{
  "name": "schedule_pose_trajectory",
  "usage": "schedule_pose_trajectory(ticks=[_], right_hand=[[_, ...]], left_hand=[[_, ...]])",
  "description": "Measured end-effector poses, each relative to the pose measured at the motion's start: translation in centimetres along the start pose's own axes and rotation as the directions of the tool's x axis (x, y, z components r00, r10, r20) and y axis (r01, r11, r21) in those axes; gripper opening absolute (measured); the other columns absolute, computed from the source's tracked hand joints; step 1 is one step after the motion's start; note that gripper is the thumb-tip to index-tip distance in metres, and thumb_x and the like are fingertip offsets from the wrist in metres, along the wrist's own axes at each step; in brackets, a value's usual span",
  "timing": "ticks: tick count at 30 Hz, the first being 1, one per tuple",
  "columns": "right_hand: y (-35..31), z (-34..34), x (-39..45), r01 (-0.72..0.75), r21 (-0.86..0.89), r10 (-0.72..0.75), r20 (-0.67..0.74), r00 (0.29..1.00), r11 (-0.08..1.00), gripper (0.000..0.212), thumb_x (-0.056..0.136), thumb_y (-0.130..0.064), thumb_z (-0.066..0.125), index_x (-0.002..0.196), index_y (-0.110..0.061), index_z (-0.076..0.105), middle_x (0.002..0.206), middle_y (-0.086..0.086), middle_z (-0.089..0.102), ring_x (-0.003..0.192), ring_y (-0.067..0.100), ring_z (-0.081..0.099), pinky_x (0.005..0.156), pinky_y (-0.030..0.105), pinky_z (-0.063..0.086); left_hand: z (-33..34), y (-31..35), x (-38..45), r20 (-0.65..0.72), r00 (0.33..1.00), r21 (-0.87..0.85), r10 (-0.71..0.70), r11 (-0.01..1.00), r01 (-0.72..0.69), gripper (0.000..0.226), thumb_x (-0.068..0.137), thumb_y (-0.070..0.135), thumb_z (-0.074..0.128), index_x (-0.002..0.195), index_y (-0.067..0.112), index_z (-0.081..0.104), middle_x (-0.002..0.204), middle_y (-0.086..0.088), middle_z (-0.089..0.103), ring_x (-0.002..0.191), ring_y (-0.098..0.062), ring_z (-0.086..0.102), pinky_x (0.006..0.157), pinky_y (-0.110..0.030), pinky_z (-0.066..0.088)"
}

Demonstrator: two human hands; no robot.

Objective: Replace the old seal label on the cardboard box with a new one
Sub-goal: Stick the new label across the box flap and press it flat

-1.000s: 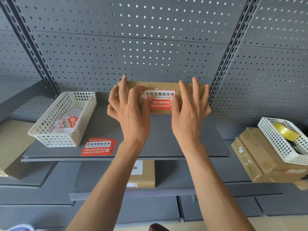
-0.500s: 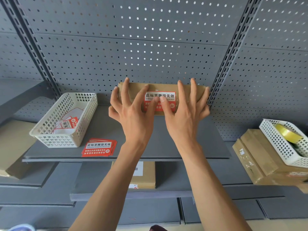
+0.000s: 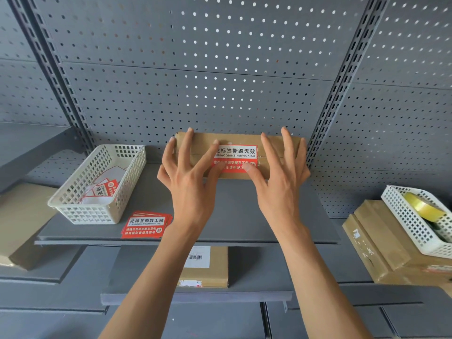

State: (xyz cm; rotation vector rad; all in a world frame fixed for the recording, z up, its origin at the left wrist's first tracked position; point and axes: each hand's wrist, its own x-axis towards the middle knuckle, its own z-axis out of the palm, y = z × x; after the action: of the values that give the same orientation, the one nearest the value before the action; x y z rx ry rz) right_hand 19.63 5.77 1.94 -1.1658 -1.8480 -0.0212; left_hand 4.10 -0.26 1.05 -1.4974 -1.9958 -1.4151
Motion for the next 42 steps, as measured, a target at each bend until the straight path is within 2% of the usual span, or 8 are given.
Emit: schedule_pose_trajectory(ticks=[10,16,19,27,33,36,38,42], right_hand=[[0.7,-0.5,-0.1,0.012,0.045,-0.012,-0.014,1.0,0.999,0.045,0.102,-0.031,0.054,0.147,-0.024,0.051,0.165,0.007,0.027,0.153,0.041,0.017,0.104,0.058,0.031],[-0.8,-0.1,-0.1,-0.044,0.02,0.044,0.011,0.999,0.999,0.074,0.088,-0.068,0.058,0.15,-0.03,0.045,0.167,0.0,0.022,0.155,0.038,0.008,0.109,0.057,0.023],[-1.0,0.1,-0.1,-0.033,0.001,0.033,0.024,0.999,0.999,0.081,0.084,-0.072,0.06,0.152,-0.032,0.042,0.168,0.0,0.021,0.155,0.04,0.005,0.108,0.056,0.024],[0.3,-0.1,-0.4,-0.01,0.062,0.006,0.054,0.999,0.998,0.073,0.088,-0.06,0.063,0.152,-0.028,0.044,0.167,0.003,0.021,0.155,0.038,0.009,0.11,0.058,0.025],[1.0,-0.3,-0.4,-0.058,0.21,0.049,0.047,0.998,0.976,0.06,0.093,-0.036,0.069,0.149,-0.025,0.048,0.167,0.003,0.023,0.156,0.032,0.011,0.115,0.042,0.015],[1.5,-0.6,-0.4,-0.039,0.286,0.035,0.017,0.999,0.957,0.052,0.097,-0.02,0.065,0.147,-0.019,0.051,0.165,0.007,0.027,0.155,0.031,0.019,0.122,0.05,0.021],[1.6,-0.6,-0.5,-0.041,0.308,0.046,-0.009,0.999,0.951,0.047,0.099,-0.012,0.058,0.146,-0.015,0.052,0.164,0.008,0.03,0.154,0.032,0.023,0.12,0.057,0.026],[0.0,-0.2,-0.3,-0.097,0.301,0.126,-0.078,0.989,0.949,0.046,0.1,-0.028,0.056,0.144,-0.017,0.054,0.161,0.005,0.035,0.152,0.032,0.027,0.117,0.059,0.029]], left_hand=[[-0.3,-1.3,0.1,-0.032,0.997,-0.03,0.066,0.997,-0.067,0.03,0.102,0.024,0.063,0.129,0.036,0.07,0.159,-0.005,0.042,0.148,-0.037,0.031,0.106,-0.045,0.023],[-0.1,-0.1,0.0,-0.017,1.0,-0.043,0.01,0.999,-0.011,0.042,0.091,0.05,0.067,0.131,0.037,0.067,0.162,0.001,0.038,0.151,-0.034,0.026,0.111,-0.044,0.019],[-0.1,-0.2,0.0,-0.005,0.999,-0.02,0.034,0.999,-0.034,0.048,0.086,0.054,0.07,0.132,0.039,0.065,0.163,0.0,0.036,0.152,-0.035,0.025,0.112,-0.048,0.021],[-0.4,-1.2,-0.1,0.019,0.999,-0.032,0.048,0.998,-0.047,0.043,0.088,0.045,0.072,0.13,0.035,0.069,0.163,0.0,0.037,0.151,-0.035,0.025,0.11,-0.051,0.024],[-0.8,-1.6,-0.1,0.003,0.999,-0.117,0.051,0.992,-0.05,0.034,0.092,0.025,0.075,0.125,0.029,0.07,0.161,-0.004,0.041,0.15,-0.035,0.029,0.108,-0.049,0.024],[-1.0,-1.8,-0.1,0.003,0.999,-0.135,0.052,0.99,-0.052,0.033,0.092,0.015,0.074,0.123,0.026,0.072,0.159,-0.004,0.042,0.149,-0.035,0.031,0.106,-0.042,0.022],[-1.1,-1.8,-0.1,0.003,0.999,-0.137,0.054,0.989,-0.053,0.031,0.094,0.012,0.071,0.122,0.025,0.072,0.159,-0.004,0.043,0.149,-0.034,0.032,0.106,-0.04,0.021],[-0.9,-0.6,-0.2,-0.028,0.999,-0.202,-0.036,0.979,0.029,0.026,0.095,0.02,0.07,0.12,0.028,0.072,0.158,0.002,0.044,0.149,-0.025,0.031,0.108,-0.039,0.02]])
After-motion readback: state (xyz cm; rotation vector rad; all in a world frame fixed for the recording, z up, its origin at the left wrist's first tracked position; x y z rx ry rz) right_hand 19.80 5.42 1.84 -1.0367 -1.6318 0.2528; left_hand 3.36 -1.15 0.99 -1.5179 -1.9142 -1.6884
